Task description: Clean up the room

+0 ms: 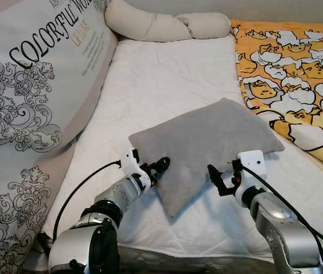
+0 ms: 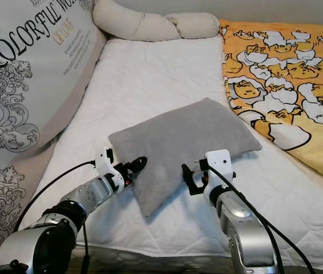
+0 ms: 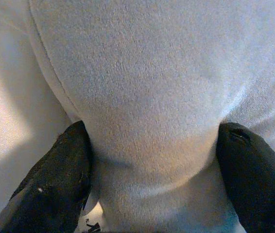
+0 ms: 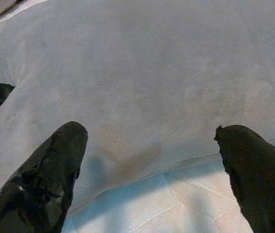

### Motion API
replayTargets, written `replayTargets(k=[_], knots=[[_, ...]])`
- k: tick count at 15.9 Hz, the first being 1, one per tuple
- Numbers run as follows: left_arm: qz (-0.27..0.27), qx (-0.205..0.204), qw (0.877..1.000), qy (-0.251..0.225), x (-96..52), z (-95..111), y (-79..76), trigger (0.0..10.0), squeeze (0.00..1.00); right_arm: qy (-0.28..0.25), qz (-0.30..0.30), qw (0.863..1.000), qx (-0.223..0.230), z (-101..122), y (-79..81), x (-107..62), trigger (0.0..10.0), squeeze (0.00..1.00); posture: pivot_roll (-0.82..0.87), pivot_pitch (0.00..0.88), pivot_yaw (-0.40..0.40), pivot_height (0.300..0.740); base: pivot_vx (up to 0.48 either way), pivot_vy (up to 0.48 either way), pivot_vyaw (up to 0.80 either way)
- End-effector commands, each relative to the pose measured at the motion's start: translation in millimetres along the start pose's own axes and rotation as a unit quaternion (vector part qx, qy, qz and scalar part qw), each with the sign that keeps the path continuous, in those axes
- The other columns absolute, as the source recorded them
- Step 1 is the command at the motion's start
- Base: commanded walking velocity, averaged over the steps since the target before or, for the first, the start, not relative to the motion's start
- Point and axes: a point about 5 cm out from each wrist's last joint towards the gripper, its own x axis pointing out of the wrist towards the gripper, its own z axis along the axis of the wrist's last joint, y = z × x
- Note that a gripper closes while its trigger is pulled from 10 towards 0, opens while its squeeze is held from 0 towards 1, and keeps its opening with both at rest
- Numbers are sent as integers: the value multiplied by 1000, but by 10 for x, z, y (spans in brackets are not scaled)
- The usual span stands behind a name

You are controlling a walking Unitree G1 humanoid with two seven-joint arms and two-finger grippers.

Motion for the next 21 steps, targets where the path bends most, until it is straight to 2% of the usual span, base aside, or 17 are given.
replayTargets(k=[1, 3, 7, 9, 11, 13, 18, 21], knots=[[-7, 2, 1000, 18, 22, -81, -35, 0, 0, -1, 17, 1000, -2, 18, 42, -20, 10000, 0, -193, 0, 69, 740, 0, 0, 0], [-16, 7, 1000, 22, 31, -102, -61, 0, 0, 6, 49, 999, -12, -1, 84, -42, 10000, 0, -193, 0, 70, 740, 0, 0, 0], [-22, 12, 999, 26, 34, -111, -71, 0, 0, 5, 65, 998, -20, 14, 77, -47, 10000, 0, -187, 0, 70, 740, 0, 0, 0], [-22, 16, 999, 28, 33, -118, -68, 0, 0, -1, 106, 994, -19, 45, 76, -78, 10000, 0, -183, 0, 69, 740, 0, 0, 0], [-26, 26, 999, 30, 32, -115, -70, 0, 0, -1, 181, 983, -25, 91, 38, -171, 10000, 0, -178, 0, 68, 740, 0, 0, 0], [-29, 32, 999, 30, 28, -98, -69, 0, 0, 19, 261, 964, -47, 111, -47, -314, 10000, 0, -172, 0, 68, 740, 0, 0, 0], [-40, 43, 998, 33, 25, -70, -81, 0, 0, 58, 330, 941, -58, 129, -220, -505, 10000, 0, -166, 0, 75, 740, 0, 0, 0], [-46, 61, 996, 38, 29, -67, -98, 0, 0, 63, 334, 939, -59, 130, -232, -507, 10000, 0, -165, 0, 76, 740, 0, 0, 0]])
